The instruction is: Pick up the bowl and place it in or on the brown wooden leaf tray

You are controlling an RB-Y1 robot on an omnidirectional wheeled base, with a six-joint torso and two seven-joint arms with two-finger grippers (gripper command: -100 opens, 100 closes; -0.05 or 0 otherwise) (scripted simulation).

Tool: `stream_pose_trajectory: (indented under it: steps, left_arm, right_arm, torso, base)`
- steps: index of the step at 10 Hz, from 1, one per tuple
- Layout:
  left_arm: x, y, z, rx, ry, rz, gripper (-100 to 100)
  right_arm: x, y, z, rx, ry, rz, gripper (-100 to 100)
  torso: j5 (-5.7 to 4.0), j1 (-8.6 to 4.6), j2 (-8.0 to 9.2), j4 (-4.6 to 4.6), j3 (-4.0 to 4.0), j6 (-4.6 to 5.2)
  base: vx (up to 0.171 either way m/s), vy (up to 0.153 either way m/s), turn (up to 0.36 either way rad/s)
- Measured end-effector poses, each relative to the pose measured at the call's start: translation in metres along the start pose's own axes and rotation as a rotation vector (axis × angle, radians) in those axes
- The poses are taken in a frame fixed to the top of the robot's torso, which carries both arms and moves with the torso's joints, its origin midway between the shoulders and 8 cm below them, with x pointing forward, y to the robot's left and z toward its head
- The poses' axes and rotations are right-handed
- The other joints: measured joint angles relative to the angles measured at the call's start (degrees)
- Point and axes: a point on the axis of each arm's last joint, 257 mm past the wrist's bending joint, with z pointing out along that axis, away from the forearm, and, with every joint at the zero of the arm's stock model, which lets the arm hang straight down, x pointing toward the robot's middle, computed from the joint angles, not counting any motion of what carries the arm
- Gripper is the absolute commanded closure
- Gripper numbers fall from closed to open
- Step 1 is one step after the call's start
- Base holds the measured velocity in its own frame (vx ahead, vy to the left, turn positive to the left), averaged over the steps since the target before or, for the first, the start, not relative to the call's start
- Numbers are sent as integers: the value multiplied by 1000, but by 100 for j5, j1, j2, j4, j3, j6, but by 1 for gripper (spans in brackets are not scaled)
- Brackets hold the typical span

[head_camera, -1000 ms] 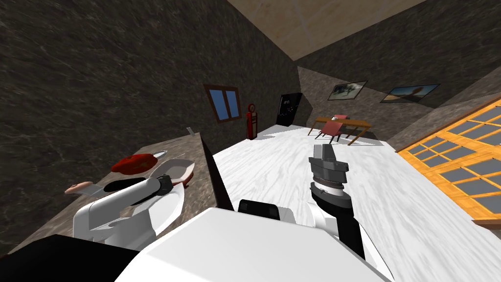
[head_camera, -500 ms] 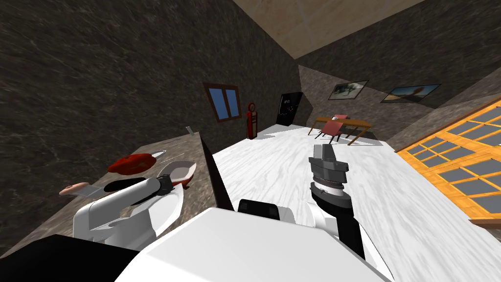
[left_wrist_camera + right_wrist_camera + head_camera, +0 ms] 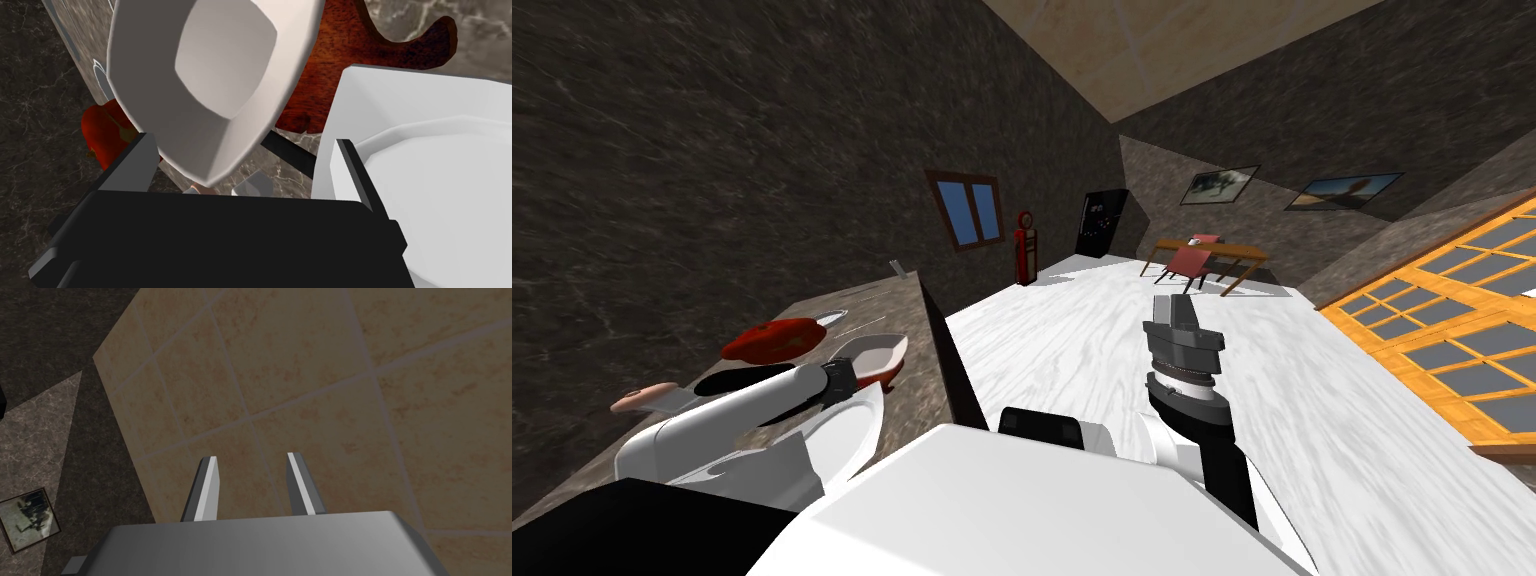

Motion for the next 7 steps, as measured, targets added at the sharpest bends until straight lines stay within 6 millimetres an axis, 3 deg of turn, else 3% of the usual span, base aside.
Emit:
stream_pose_trajectory:
  steps: [5,6,7]
  left_arm:
    - [-9,3,-27,-18,-12,2,-100]
    - [-9,3,-28,-21,-13,2,0]
    - [-9,3,-28,-21,-13,2,0]
  right_arm:
    - [0,0,0,0,0,0,0]
    - [0,0,0,0,0,0,0]
    - [0,0,0,0,0,0,0]
  torso:
    - [-3,-13,15,3,8,-1]
    - [-2,-13,16,3,9,0]
    - [-2,-12,17,4,10,0]
  base:
    - [18,11,-9]
    - [0,0,0]
    - [0,0,0]
